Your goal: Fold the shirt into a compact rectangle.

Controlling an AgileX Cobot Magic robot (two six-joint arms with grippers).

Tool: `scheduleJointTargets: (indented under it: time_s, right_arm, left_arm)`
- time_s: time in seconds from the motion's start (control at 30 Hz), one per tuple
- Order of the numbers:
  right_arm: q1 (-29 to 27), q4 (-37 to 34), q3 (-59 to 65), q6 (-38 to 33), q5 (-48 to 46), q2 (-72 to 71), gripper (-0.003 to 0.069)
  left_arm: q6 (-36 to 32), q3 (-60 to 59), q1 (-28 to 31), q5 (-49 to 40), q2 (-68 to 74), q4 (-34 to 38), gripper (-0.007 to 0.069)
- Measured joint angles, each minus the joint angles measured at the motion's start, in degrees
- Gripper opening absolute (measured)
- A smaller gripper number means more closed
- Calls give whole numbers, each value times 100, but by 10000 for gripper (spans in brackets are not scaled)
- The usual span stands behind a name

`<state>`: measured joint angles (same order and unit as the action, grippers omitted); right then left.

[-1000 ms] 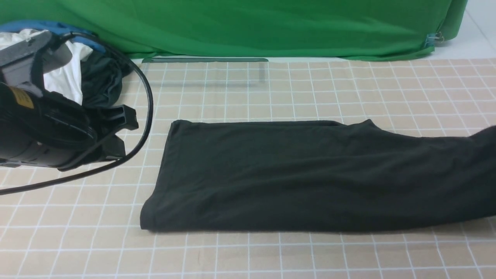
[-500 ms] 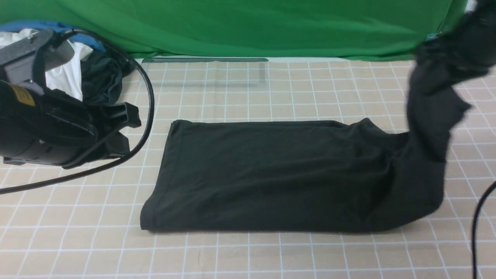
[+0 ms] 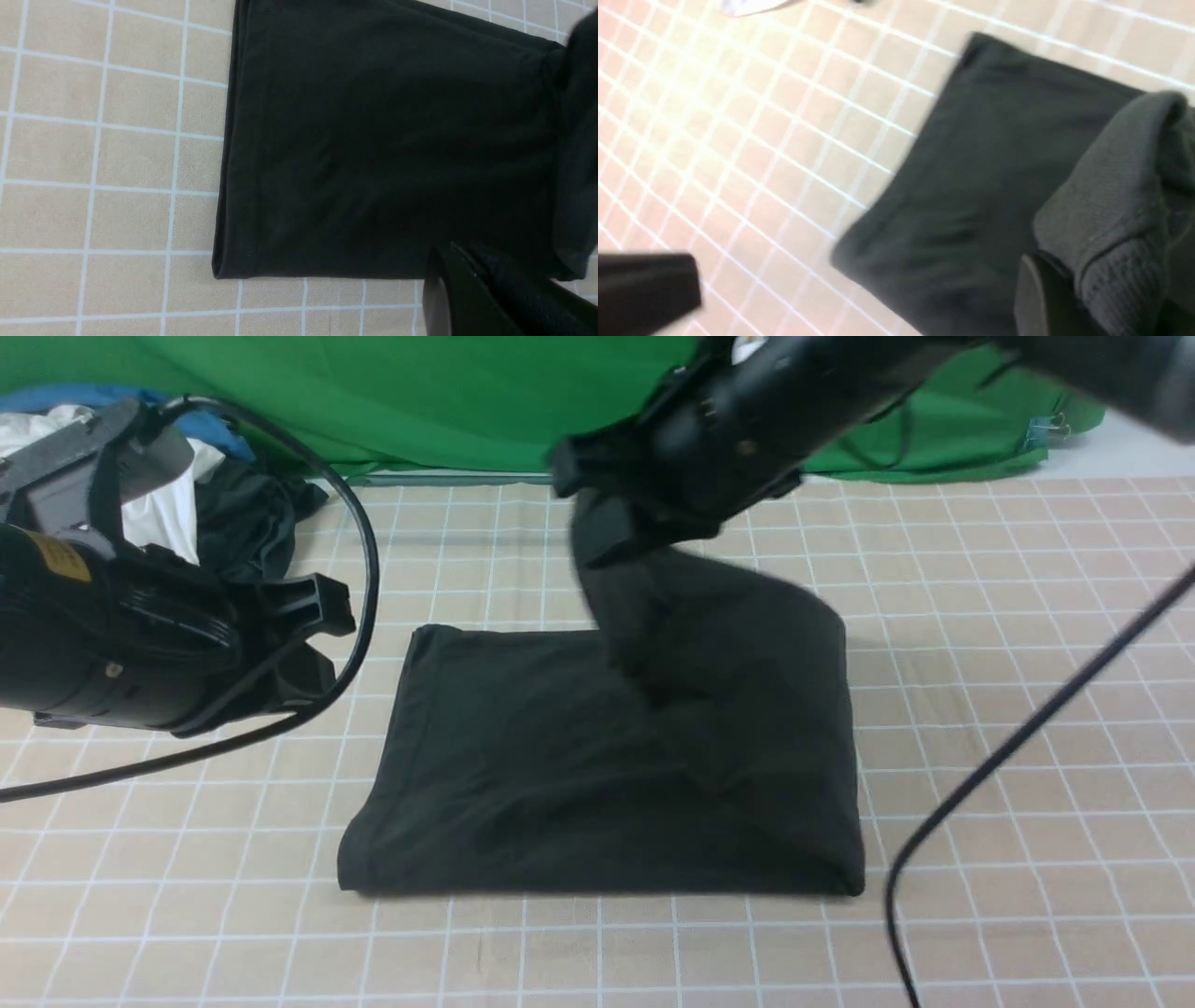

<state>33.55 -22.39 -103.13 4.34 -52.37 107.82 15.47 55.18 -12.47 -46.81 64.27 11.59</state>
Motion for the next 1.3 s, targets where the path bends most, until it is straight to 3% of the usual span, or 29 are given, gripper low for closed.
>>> scheduleJointTargets:
  time_s: [0.47,0.6,0.73,0.9,1.0,1.07,1.2,1.3]
  right_arm:
    - [501,-708,-490,23,1060,1429,101]
    - [511,-837,-490,245,1535,1699,176]
    - [511,-902,-503,390,1853,1895,340]
    - [499,-909,-620,-9,1393,1926,414]
    - [426,-790,-849,-384,759,1919,382]
    - [338,-471,-1033,-499,212,1891,315]
    - [184,333,-1250,-586,-445,1812,87]
    - [172,545,-1249,-597,-621,1836,38]
  left_arm:
    - [-102,-5,0,0,0,7,13]
    - [-107,-5,0,0,0,19,13]
    - [-109,-5,0,0,0,19,13]
    - [-109,-5,0,0,0,19,13]
    - [-109,-5,0,0,0,19,13]
    - [-109,-5,0,0,0,19,13]
    - [39,-5,0,-17,0,19,13]
    - [181,-10,0,5,11,19,13]
